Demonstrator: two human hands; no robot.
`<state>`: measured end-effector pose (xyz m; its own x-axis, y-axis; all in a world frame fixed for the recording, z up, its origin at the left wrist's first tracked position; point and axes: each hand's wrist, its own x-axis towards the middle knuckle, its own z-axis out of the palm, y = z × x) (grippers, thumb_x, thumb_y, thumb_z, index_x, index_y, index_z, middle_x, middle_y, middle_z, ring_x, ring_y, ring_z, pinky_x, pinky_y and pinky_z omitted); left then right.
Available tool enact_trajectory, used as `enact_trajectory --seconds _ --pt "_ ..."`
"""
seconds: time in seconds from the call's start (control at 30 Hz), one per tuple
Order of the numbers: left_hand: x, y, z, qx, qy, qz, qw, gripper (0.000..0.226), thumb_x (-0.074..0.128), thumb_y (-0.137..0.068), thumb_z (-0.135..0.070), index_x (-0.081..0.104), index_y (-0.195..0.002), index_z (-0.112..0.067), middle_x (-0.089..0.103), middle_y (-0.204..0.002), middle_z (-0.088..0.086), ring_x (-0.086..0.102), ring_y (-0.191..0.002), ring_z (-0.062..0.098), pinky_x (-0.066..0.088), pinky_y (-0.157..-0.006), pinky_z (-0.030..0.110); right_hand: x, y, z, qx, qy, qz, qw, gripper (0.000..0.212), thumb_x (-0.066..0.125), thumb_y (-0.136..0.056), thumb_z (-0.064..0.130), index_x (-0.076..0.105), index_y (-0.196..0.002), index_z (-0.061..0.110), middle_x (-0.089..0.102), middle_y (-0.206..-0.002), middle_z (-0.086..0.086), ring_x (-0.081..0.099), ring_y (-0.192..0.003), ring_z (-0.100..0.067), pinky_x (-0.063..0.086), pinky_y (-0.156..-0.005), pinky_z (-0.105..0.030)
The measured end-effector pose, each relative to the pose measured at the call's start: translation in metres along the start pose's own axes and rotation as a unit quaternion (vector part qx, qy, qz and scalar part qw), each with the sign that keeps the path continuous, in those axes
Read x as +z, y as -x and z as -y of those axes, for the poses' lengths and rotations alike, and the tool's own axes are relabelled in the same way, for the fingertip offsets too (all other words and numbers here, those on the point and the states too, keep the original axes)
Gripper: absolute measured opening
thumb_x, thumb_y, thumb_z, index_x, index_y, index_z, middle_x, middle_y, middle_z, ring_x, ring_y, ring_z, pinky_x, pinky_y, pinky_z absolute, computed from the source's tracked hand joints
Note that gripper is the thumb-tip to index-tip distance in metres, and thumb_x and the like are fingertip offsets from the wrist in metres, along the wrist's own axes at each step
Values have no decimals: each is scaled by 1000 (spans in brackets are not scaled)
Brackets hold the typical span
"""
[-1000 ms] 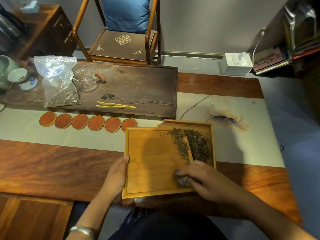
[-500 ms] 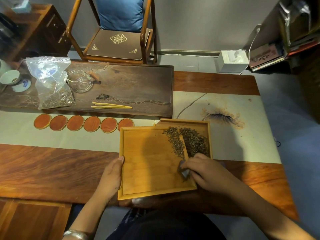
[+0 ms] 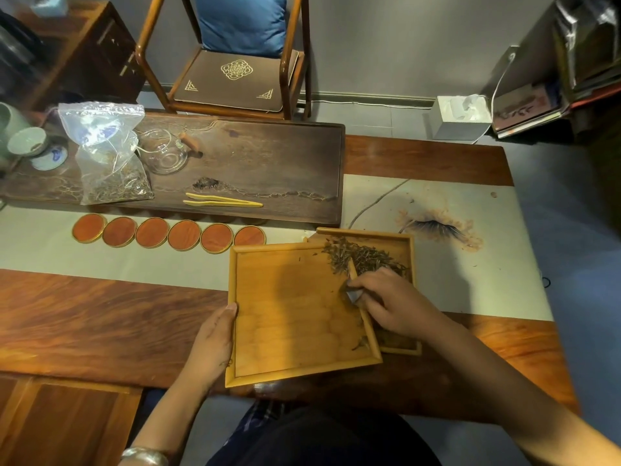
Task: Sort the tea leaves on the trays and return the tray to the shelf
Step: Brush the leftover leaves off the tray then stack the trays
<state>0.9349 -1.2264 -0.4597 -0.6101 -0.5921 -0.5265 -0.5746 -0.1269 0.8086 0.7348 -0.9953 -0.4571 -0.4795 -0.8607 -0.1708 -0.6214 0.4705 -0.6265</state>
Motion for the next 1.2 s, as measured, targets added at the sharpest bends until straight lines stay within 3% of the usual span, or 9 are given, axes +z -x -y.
enact_trajectory --seconds 0.1,0.3,0.43,0.67,0.77,0.9,1.0,1.2 --pt "-3 -3 0 -2 -3 9 1000 34 36 -101 -33 64 -87 -18 67 -80 0 62 -72 11 44 -61 24 -6 27 10 -15 -25 37 999 27 49 -90 21 61 -113 27 57 -95 16 46 -91 0 47 -74 -26" --pt "-1 -6 1 -9 7 20 1000 35 36 -102 -28 64 -86 -15 69 -68 -4 64 -58 -1 47 -51 11 -3 63 20 -46 13 85 995 27 47 -90 21 60 -113 28 60 -104 15 44 -97 -2 45 -81 -26" --pt "-2 -7 2 -10 -14 21 1000 37 36 -102 -33 67 -89 -17 71 -75 -2 66 -75 14 47 -66 27 3 65 21 -59 56 92 992 27 43 -93 21 56 -115 27 58 -107 12 43 -97 -7 44 -81 -29" --pt "-8 -9 4 -5 -19 20 1000 35 38 -101 -34 69 -88 -21 72 -83 1 67 -82 20 49 -75 35 8 52 20 -53 95 77 991 27 43 -92 20 56 -115 27 59 -106 12 41 -93 -7 41 -75 -25" --pt "-7 -9 4 0 -26 29 999 36 36 -101 -34 68 -92 -20 72 -85 1 67 -81 17 49 -72 31 11 40 15 -42 110 72 991 26 43 -94 22 55 -116 27 58 -111 11 41 -95 -8 41 -76 -24" --pt "-3 -7 5 -12 -14 44 999 37 35 -102 -30 66 -88 -16 74 -70 -7 68 -64 3 49 -57 16 13 17 4 -19 126 58 990 26 40 -95 23 55 -117 24 59 -112 7 42 -93 -11 44 -76 -27" --pt "-2 -6 6 -20 -1 54 998 36 36 -102 -29 67 -90 -15 74 -71 -5 69 -66 7 50 -58 19 14 1 -5 -3 136 35 990 28 42 -95 21 54 -120 22 60 -113 6 43 -92 -12 42 -76 -26" --pt "-3 -4 8 -23 -10 78 997 34 35 -102 -29 66 -96 -16 75 -77 -8 69 -68 2 48 -55 10 11 -23 -17 44 125 7 991 23 43 -95 20 57 -114 21 61 -108 3 45 -95 -15 47 -79 -33"
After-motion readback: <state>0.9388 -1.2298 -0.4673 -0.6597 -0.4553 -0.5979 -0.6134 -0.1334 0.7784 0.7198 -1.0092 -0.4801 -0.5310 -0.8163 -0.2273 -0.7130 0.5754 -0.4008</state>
